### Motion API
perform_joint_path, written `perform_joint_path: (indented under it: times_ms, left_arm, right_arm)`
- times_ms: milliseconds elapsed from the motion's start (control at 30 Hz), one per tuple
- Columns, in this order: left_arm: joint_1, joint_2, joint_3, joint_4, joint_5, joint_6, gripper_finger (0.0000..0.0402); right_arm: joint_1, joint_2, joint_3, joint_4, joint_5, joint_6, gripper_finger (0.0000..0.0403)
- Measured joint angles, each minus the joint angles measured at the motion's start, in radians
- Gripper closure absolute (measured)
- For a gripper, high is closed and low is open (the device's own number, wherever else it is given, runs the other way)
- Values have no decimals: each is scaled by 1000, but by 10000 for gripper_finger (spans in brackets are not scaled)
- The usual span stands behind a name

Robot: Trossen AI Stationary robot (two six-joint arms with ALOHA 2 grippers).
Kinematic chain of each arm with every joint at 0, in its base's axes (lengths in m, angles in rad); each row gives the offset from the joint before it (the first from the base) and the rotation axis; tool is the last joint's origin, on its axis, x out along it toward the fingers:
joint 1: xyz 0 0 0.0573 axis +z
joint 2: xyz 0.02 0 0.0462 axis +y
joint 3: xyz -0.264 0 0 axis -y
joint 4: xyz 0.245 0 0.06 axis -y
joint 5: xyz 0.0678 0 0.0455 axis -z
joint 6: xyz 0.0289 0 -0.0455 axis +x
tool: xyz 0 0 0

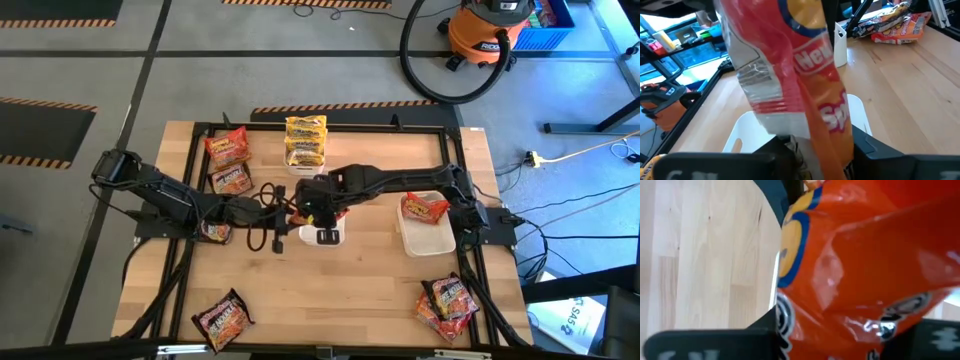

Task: Sort Maruchan noodles
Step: Put the orange noodle pack into the bottom right white bin

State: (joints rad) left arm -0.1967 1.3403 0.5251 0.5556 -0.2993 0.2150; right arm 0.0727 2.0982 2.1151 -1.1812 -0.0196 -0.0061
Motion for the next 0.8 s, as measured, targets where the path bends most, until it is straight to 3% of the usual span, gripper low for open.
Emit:
perform_joint_path:
  times_ms: [200, 567, 800]
  left_arm:
    - [-18, 0, 1, -44, -17, -6, 274]
    - [-63, 0, 1, -115, -50, -22, 270]
    - [-61, 0, 1, -118, -51, -22, 271]
  right_arm:
    - [11, -26, 0, -92, 7, 23, 301]
    - [76, -183, -7, -392, 140, 217, 295]
    - [85, -384, -192, -391, 168, 294, 296]
